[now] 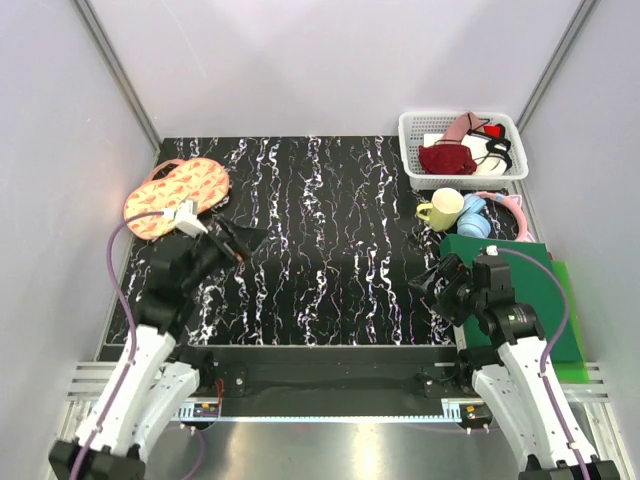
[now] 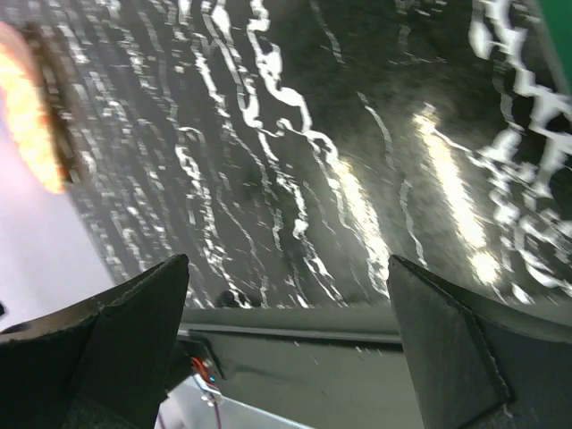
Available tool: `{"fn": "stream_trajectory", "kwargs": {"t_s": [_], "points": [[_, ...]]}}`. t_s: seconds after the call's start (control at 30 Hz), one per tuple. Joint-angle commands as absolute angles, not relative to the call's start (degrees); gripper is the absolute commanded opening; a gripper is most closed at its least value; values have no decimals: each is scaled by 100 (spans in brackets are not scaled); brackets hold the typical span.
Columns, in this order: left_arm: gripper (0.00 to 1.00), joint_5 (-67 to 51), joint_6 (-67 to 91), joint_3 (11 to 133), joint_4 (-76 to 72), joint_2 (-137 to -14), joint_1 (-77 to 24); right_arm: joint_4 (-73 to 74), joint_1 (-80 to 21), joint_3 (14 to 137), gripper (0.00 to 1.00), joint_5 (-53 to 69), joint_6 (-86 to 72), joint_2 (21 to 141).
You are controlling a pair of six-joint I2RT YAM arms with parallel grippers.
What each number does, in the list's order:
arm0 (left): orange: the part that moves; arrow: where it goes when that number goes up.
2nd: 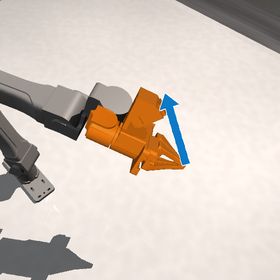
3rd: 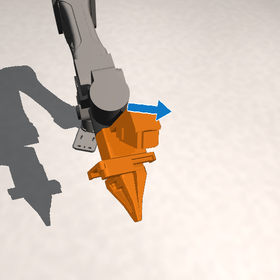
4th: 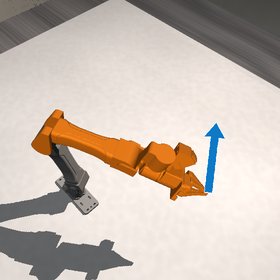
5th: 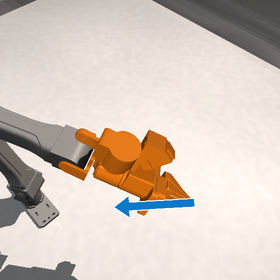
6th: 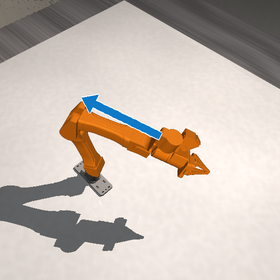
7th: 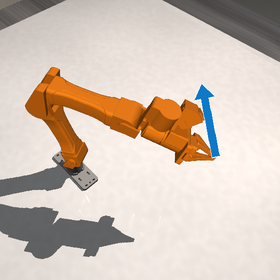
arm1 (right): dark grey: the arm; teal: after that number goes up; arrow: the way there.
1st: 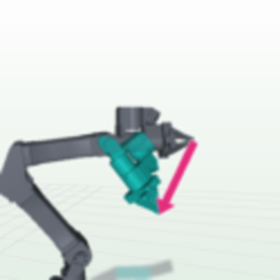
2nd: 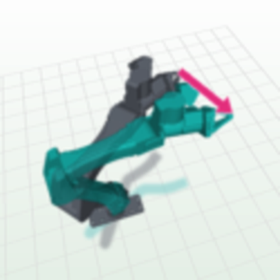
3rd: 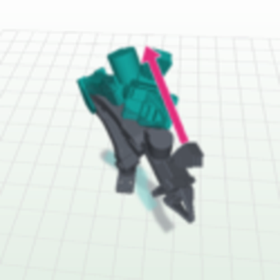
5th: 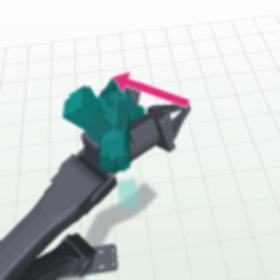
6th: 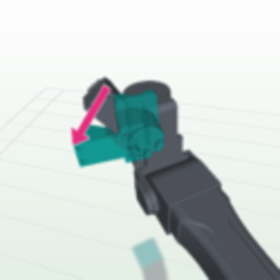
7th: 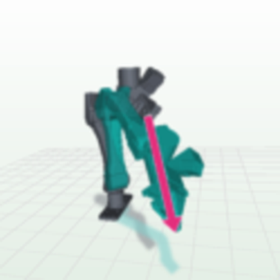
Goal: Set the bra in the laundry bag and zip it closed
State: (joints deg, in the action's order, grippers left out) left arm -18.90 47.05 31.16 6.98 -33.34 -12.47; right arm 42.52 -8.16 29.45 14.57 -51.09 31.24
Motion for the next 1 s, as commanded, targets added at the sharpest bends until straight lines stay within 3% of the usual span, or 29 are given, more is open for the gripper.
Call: {"fn": "stream_trajectory", "kwargs": {"t_s": [0.0, 0.1, 0.13, 0.23, 0.37, 0.5, 0.8, 0.97], "points": [[99, -164, 4455, 3998, 1995, -4288, -1292, 5150, -782, 3734, 100, 1020, -4720, 3094], [99, 884, 5435, 4541, 2372, -4918, -1099, 5308, -782, 4314, 100, 1002, -4562, 3085], [99, 740, 5484, 4640, 2330, -5096, -812, 5343, -782, 4463, 100, 1045, -4353, 3189], [99, 439, 4853, 5297, 1942, -5930, -502, 5659, -791, 5253, 100, 1081, -3957, 3601], [99, 1508, 4509, 6921, 3039, -7266, -396, 6433, -791, 6072, 99, 791, -3657, 4497], [99, 1450, 3974, 7976, 3375, -9222, 236, 6741, -782, 6696, 100, 703, -3068, 4974], [89, 1415, 3015, 10317, 3305, -12013, 606, 6855, -782, 6768, 100, 607, -2584, 5264], [70, 915, 3778, 10513, 3603, -12674, 738, 6908, -782, 6873, 100, 527, -2417, 5528]]}}
